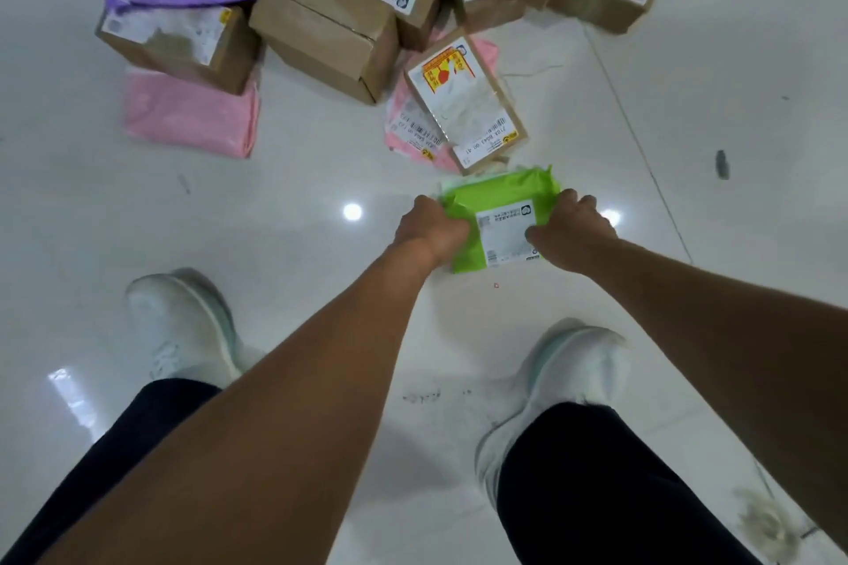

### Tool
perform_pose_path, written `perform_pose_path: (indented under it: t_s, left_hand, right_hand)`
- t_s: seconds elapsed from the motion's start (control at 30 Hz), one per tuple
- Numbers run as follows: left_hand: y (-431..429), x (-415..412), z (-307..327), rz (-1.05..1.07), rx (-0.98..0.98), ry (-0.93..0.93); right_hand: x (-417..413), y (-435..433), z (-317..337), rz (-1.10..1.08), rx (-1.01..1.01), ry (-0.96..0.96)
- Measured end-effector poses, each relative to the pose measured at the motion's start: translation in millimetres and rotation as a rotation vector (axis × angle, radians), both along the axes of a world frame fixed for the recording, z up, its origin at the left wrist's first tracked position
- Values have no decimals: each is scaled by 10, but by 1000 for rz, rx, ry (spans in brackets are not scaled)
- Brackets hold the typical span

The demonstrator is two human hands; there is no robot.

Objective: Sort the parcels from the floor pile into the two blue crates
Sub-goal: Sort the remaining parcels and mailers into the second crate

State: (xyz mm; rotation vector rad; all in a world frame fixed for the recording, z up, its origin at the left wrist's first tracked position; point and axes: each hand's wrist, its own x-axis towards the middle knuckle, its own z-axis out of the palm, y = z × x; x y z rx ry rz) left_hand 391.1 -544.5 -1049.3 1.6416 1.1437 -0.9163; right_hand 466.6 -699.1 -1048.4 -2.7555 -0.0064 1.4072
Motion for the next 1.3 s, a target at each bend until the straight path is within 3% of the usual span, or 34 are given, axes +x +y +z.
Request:
perform_pose_path:
  t_s: [0.1, 0.27, 0.5, 0.67, 0.97, 1.13, 1.3]
  left_hand:
    - [-38, 29, -235, 92, -6, -24]
    - [-34, 43, -244, 155, -67, -4]
    - [148, 128, 514, 96, -33, -37]
    - [331, 125, 1131, 70, -134, -124]
    - [794, 269, 2768, 183, -169, -237]
    - [1109, 298, 3881, 291, -309, -317]
    - [1494, 203, 4957, 358, -317, -396]
  right_hand:
    - [6, -8, -143, -178, 48, -9]
    - [100, -26, -42, -393, 185, 166]
    - [120, 223, 528, -489, 262, 236]
    - [111, 437, 1111, -381, 281, 251]
    - [201, 793, 2918, -130, 290, 129]
    - [327, 936, 4102, -155, 346, 127]
    - [294, 1231, 5216, -283, 433, 115]
